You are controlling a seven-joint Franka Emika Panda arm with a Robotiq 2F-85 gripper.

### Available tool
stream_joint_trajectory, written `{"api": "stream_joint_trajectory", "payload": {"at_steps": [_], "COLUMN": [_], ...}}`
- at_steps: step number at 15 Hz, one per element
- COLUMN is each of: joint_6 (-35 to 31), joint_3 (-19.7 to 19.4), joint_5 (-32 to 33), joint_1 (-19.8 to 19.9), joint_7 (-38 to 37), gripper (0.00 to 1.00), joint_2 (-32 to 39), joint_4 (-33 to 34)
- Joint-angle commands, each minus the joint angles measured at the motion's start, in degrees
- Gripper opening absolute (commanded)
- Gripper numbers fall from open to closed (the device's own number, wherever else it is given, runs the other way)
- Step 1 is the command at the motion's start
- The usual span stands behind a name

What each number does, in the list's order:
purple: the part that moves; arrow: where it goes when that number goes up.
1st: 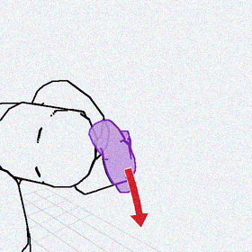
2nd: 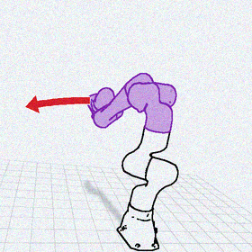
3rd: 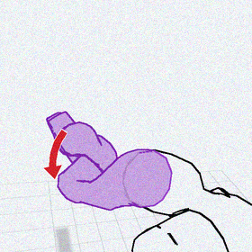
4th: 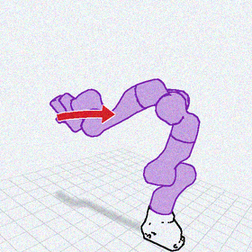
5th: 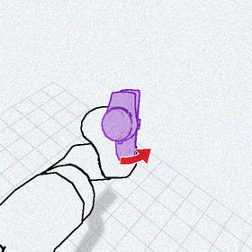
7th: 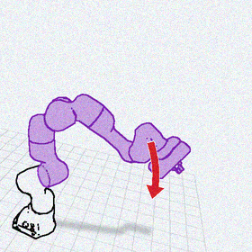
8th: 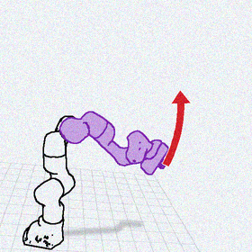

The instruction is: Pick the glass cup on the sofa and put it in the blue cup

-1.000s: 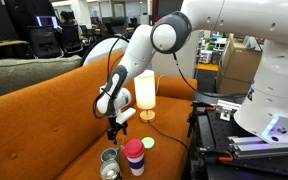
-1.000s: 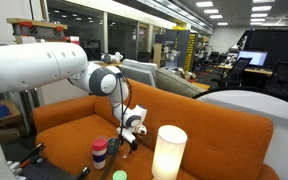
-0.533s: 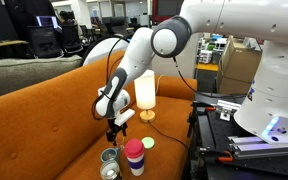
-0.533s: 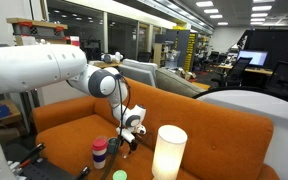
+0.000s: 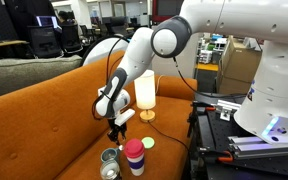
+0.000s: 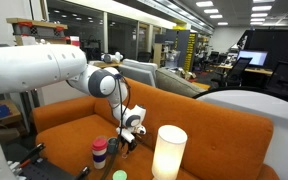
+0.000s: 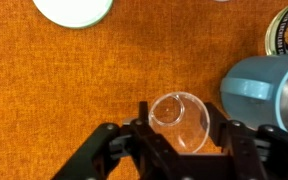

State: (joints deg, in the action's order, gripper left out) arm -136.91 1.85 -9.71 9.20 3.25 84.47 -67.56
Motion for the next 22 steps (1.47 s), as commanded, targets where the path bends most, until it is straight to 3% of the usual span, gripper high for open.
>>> {"api": "stream_joint_trajectory", "payload": {"at_steps": [1, 2, 9, 15, 19, 22], "joint_6": [1.89, 1.8, -2.64, -8.67, -10.85, -10.59], "joint_3": [-0.5, -0.64, -1.76, 0.87, 3.39, 2.74], "joint_5": [0.88, 0.93, 0.83, 1.95, 3.46, 5.96], "joint_1": [-0.25, -0.3, -1.15, -2.01, -2.65, -5.09], "joint_7": [-1.0, -1.14, 0.59, 5.31, 9.0, 8.08], "gripper": [0.31, 0.31, 0.31, 0.31, 0.31, 0.31], "joint_2": [-0.01, -0.02, -14.5, -26.14, -28.0, -27.15], "joint_4": [1.53, 1.91, -12.98, -25.26, -28.1, -27.91]}}
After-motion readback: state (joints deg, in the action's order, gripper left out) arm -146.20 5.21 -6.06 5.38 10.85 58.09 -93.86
